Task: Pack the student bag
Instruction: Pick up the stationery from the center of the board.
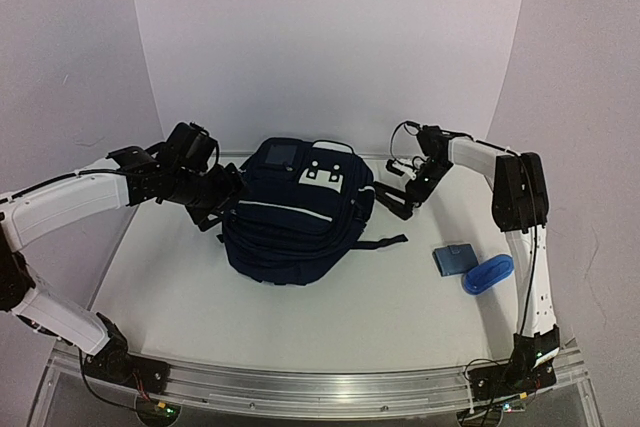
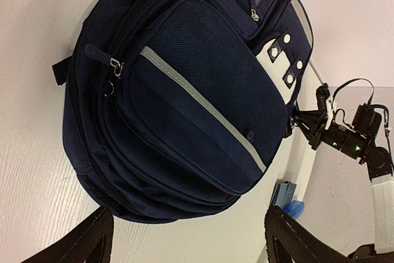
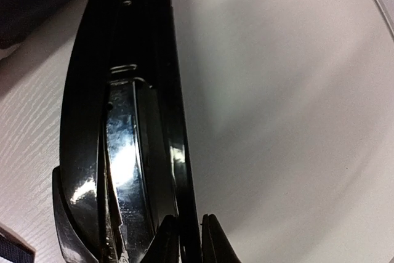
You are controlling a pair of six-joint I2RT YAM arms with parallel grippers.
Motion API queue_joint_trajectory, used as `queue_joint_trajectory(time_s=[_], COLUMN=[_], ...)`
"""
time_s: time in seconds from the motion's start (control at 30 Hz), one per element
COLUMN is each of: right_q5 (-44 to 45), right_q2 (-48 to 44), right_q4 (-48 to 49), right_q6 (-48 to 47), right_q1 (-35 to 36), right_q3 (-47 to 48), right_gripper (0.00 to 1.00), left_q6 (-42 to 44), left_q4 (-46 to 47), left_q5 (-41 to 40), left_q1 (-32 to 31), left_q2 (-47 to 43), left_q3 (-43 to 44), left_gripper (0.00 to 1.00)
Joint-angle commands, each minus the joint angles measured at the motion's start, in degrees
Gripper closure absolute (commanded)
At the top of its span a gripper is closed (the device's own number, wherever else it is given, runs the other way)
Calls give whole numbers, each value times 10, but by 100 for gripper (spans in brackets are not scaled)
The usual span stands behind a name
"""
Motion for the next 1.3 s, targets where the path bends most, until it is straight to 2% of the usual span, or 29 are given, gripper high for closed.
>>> queue_joint_trajectory(time_s=[0.0,0.17,0.33,0.47,0.67,0.9,1.07,1.27], right_q5=[2,1,-16,-54,-121,-191,-211,-205], right_q2=[-14,-20,-47,-100,-169,-254,-315,-365], right_q4=[-11,-14,-13,-10,1,43,73,104], right_q6=[-9,0,68,132,237,355,406,449], right_q1=[-9,-12,-20,-25,-25,7,76,160], right_q3=[-19,-25,2,35,68,33,-9,-73], right_gripper=[88,100,100,100,100,100,100,100], left_q6=[0,6,22,51,59,56,43,9], left_q4=[9,15,34,17,-7,115,183,304], left_q5=[-11,-6,-3,2,-24,14,107,132], left_q1=[0,0,0,0,-1,-6,-9,-25], left_q2=[-23,-22,-24,-15,6,27,78,79], left_q3=[2,5,20,63,131,152,189,132], left_gripper=[15,15,10,1,0,0,0,0])
